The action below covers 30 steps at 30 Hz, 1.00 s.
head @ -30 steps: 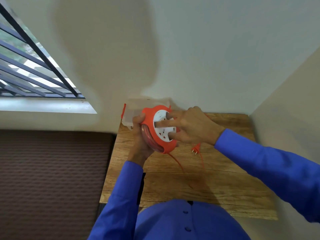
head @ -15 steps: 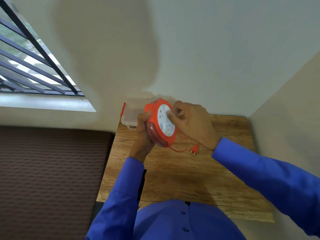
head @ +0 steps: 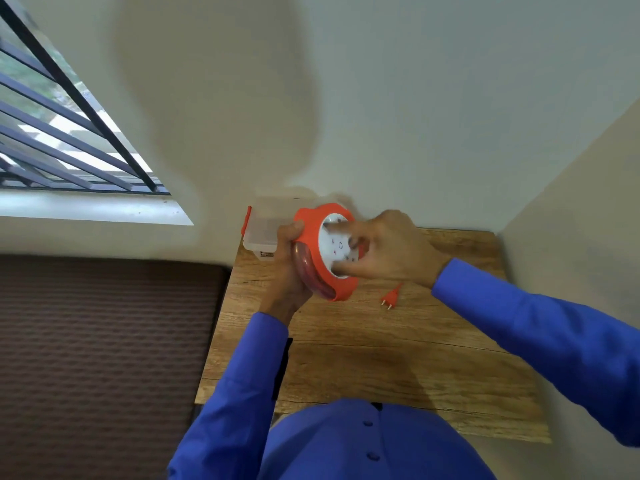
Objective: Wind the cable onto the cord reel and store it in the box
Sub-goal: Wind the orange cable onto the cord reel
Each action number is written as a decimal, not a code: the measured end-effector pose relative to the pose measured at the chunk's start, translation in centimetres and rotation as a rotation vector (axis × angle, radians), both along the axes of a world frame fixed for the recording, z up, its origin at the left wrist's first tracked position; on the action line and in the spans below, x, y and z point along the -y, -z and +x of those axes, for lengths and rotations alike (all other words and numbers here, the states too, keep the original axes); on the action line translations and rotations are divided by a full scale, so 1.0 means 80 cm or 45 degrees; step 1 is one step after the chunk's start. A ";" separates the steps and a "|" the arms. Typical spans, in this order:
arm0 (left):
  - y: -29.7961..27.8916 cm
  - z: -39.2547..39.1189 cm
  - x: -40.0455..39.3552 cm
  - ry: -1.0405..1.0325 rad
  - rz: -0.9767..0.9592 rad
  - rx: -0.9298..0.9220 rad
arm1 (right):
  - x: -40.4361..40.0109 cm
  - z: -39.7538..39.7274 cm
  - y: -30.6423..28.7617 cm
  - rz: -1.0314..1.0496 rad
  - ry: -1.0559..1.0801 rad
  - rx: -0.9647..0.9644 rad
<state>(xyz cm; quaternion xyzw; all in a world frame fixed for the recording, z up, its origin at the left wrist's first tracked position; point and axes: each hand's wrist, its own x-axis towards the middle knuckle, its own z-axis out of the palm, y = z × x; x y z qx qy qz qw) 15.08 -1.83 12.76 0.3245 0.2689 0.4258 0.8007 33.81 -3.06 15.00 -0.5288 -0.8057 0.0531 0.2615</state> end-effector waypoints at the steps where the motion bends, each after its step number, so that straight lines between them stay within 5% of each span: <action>1: -0.001 0.002 0.000 -0.019 0.026 -0.030 | -0.001 -0.007 -0.003 -0.157 0.116 -0.249; 5: -0.001 0.003 -0.002 -0.106 0.159 -0.165 | -0.014 -0.020 -0.003 -0.561 0.406 -0.810; 7: 0.002 0.002 -0.001 -0.081 0.214 -0.198 | -0.010 -0.025 -0.004 -0.556 0.511 -0.620; 9: 0.005 0.001 0.003 -0.090 0.207 -0.207 | -0.006 -0.023 -0.001 -0.246 0.512 -0.104; 11: 0.004 0.001 0.005 -0.098 0.163 -0.173 | 0.001 -0.019 -0.005 -0.039 0.339 0.115; 16: 0.008 -0.010 -0.003 -0.096 -0.014 0.004 | 0.017 0.005 -0.002 -0.091 -0.211 0.331; 23: 0.016 -0.011 0.002 0.068 -0.252 0.026 | 0.006 0.018 -0.019 0.121 -0.456 0.665; 30: 0.001 -0.016 0.003 0.159 -0.119 -0.001 | -0.002 0.015 -0.010 0.263 -0.452 0.518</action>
